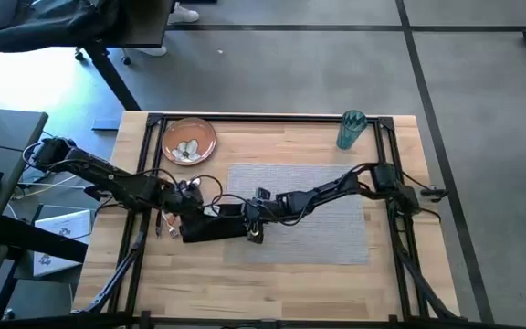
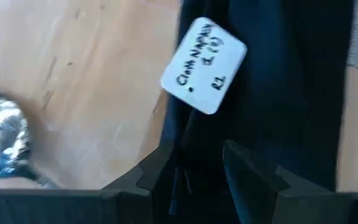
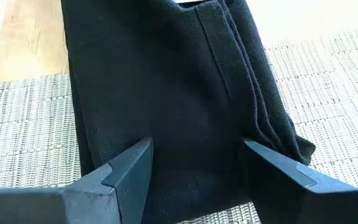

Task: Set table place
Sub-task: Fold the black table napkin

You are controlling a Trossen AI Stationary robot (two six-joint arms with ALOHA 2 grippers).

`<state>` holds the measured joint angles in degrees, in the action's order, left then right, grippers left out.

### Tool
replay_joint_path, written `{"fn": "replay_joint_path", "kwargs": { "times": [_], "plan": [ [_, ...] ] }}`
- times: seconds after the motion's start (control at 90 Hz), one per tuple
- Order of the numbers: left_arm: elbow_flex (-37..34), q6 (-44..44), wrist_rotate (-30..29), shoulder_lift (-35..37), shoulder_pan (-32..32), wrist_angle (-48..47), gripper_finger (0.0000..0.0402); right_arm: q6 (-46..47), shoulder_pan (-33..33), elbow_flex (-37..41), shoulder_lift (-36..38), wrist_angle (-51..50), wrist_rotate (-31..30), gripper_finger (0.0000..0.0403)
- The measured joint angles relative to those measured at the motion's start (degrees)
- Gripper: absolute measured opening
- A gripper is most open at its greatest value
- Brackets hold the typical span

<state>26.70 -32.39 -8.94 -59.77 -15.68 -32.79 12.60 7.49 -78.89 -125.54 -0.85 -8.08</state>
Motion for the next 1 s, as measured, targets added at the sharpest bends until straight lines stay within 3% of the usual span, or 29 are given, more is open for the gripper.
{"fn": "replay_joint_path", "kwargs": {
  "times": [0.4,0.7,1.0],
  "plan": [
    [0.0,1.6,7.0,0.0,0.0,1.5,0.0117,0.0,0.0,0.0,0.0,0.0,0.0,0.0216],
    [0.0,2.7,4.8,0.2,0.0,3.1,0.0117,0.0,0.0,0.0,0.0,0.0,0.0,0.0216],
    [0.0,2.7,6.9,0.2,-0.1,3.1,0.0117,0.2,0.0,0.0,0.0,0.1,0.0,0.0216]
  ]
}}
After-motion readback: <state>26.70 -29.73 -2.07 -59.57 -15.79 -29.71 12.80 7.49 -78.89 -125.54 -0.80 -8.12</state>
